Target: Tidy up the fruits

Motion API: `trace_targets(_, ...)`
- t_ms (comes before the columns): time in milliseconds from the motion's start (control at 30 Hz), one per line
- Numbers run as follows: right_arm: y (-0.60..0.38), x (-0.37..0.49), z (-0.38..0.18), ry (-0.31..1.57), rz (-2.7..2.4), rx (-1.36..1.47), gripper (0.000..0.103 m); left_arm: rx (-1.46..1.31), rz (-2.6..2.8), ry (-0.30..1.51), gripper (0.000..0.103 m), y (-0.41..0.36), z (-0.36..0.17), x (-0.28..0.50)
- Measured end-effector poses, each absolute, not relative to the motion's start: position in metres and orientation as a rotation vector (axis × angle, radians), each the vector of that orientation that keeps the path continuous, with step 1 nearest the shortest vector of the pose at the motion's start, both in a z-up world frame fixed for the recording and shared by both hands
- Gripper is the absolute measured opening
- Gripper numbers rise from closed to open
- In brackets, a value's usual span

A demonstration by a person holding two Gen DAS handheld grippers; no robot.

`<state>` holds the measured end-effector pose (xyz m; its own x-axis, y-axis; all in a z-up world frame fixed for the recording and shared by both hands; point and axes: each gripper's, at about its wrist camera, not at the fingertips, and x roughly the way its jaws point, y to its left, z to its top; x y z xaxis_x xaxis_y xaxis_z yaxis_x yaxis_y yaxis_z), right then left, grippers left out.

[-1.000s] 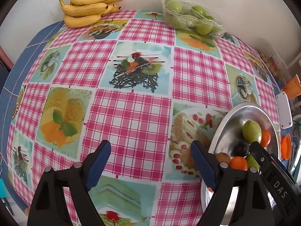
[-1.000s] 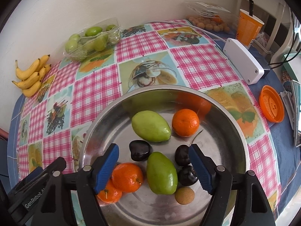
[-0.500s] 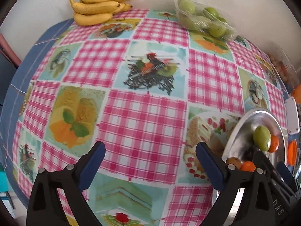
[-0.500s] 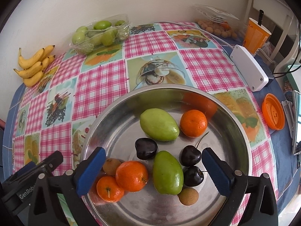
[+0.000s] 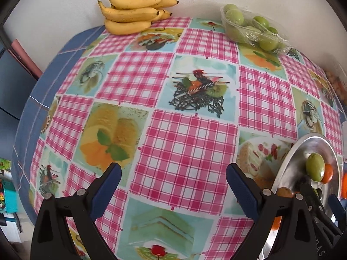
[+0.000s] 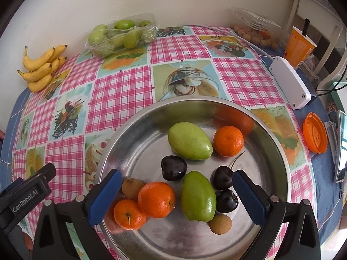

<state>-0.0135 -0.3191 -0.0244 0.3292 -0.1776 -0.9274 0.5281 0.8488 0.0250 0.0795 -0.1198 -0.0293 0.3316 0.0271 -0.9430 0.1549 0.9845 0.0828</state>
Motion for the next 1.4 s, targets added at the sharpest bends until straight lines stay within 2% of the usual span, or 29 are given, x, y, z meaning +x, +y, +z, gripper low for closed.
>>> trace_targets(533,-0.291,-0.023,-0.019,1.176,-0.435,0.375,0.103,0.134,-0.076,1.295,0.097,-0.080,-0.024,0.067)
trace_targets(1033,-0.268,-0.054,-0.014,1.200,-0.420,0.373,0.103,0.189,-0.165,1.219,0.097,-0.052,0.001,0.025)
trace_targets(1400,-0.250,-0.067,-0.004,1.190,-0.395,0.327,0.103,0.196,-0.195,1.205,0.097,-0.037,-0.001,0.006)
